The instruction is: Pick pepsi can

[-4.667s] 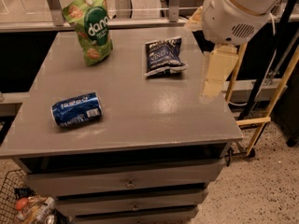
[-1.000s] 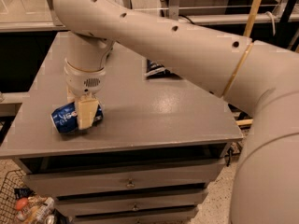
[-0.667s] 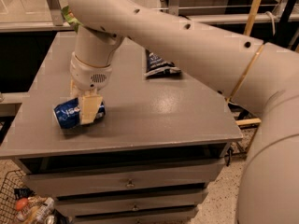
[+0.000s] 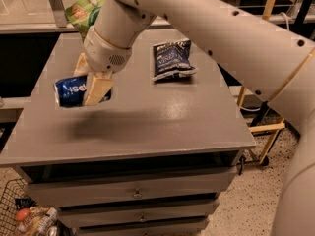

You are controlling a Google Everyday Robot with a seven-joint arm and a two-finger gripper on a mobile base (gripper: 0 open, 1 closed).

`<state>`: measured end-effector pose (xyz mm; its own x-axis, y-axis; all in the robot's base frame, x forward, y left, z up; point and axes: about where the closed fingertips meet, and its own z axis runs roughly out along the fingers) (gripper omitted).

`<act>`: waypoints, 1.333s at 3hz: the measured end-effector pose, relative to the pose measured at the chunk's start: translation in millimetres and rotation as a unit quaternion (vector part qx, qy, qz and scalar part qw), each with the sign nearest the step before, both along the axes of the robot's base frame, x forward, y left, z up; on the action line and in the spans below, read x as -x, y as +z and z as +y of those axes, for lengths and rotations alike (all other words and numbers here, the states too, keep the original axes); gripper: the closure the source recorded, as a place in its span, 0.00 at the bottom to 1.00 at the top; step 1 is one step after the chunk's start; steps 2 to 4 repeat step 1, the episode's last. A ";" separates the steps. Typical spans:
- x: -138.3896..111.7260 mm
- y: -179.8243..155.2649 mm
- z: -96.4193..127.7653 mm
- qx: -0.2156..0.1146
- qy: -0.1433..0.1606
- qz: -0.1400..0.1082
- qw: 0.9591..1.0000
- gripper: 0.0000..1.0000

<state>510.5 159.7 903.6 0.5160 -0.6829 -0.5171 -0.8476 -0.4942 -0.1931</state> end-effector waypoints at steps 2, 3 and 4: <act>-3.9 16.7 -1.7 -0.028 0.006 -0.003 1.000 1.00; -3.9 16.7 -1.7 -0.028 0.006 -0.003 1.000 1.00; -3.9 16.7 -1.7 -0.028 0.006 -0.003 1.000 1.00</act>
Offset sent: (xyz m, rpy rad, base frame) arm 0.0000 0.0000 0.0000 0.0000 0.0000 0.0000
